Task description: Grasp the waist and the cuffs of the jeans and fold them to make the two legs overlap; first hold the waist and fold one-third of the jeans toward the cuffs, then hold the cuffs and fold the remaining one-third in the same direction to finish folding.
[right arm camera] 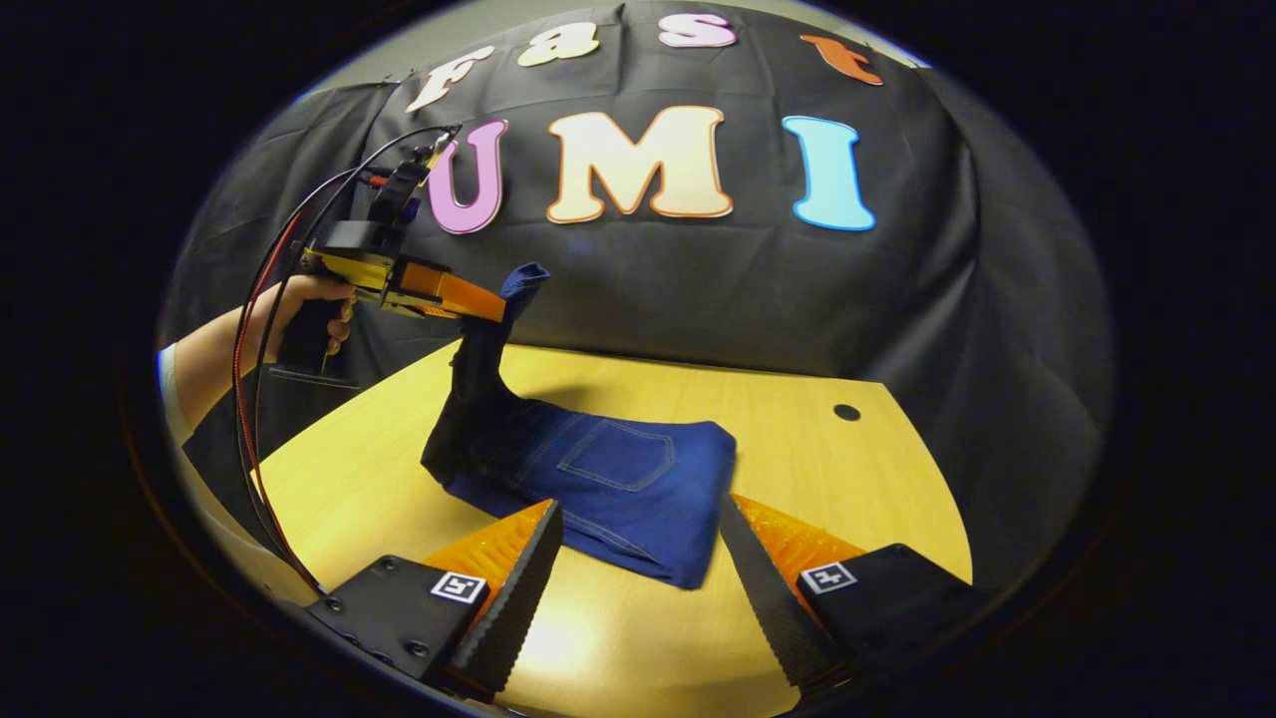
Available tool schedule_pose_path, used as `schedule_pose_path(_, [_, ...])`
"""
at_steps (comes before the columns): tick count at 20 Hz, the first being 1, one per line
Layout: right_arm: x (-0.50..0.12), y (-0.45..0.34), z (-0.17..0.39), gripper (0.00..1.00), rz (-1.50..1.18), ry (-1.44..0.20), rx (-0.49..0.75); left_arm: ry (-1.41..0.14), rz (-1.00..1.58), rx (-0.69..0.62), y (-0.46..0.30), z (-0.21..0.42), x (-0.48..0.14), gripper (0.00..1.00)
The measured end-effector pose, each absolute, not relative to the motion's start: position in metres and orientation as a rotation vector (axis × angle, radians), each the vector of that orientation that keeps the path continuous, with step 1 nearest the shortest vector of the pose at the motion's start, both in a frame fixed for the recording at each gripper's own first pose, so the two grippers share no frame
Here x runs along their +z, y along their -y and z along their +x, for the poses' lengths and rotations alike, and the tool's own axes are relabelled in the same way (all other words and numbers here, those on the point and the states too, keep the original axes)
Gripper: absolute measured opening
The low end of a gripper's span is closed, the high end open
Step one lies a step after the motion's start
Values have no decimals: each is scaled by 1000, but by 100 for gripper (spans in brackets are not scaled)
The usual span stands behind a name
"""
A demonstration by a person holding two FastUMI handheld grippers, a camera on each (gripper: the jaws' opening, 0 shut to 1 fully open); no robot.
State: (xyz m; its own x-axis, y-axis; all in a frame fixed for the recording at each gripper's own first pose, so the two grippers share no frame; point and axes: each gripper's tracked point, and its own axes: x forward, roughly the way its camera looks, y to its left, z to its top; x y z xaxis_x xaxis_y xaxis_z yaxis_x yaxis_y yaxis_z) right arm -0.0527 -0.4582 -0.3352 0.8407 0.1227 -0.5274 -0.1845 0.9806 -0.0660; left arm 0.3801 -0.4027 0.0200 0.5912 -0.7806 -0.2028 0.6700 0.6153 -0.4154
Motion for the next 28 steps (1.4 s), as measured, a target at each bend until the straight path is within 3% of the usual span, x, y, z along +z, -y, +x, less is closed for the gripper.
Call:
schedule_pose_path(5, [-333,500,-76,94,-109,-552,93,-435,-281,-945,482,348,8,0])
schedule_pose_path(6, [-333,507,-81,99,-104,-554,80,-448,-252,-941,493,345,-2,0])
schedule_pose_path(7, [-332,513,-86,94,-101,-555,70,-457,-225,-936,500,348,-26,0])
schedule_pose_path(8, [-333,520,-91,98,-101,-557,62,-468,-217,-927,509,343,-37,0])
schedule_pose_path(12, [-331,534,-103,99,-96,-557,53,-485,-240,-896,532,323,-65,2])
schedule_pose_path(13, [-329,535,-106,94,-91,-551,59,-466,-247,-897,532,314,-61,8])
schedule_pose_path(17, [-292,520,-93,98,-62,-455,115,-193,-171,-819,507,298,-1,100])
schedule_pose_path(21, [-222,476,-63,98,-13,-277,189,18,-107,-692,432,272,67,95])
schedule_pose_path(22, [-206,464,-58,94,0,-230,201,42,-110,-672,413,262,77,95])
schedule_pose_path(23, [-189,450,-53,98,12,-189,212,60,-121,-656,395,256,86,95])
schedule_pose_path(28, [-128,392,-42,98,58,-34,219,125,-212,-570,308,243,104,95])
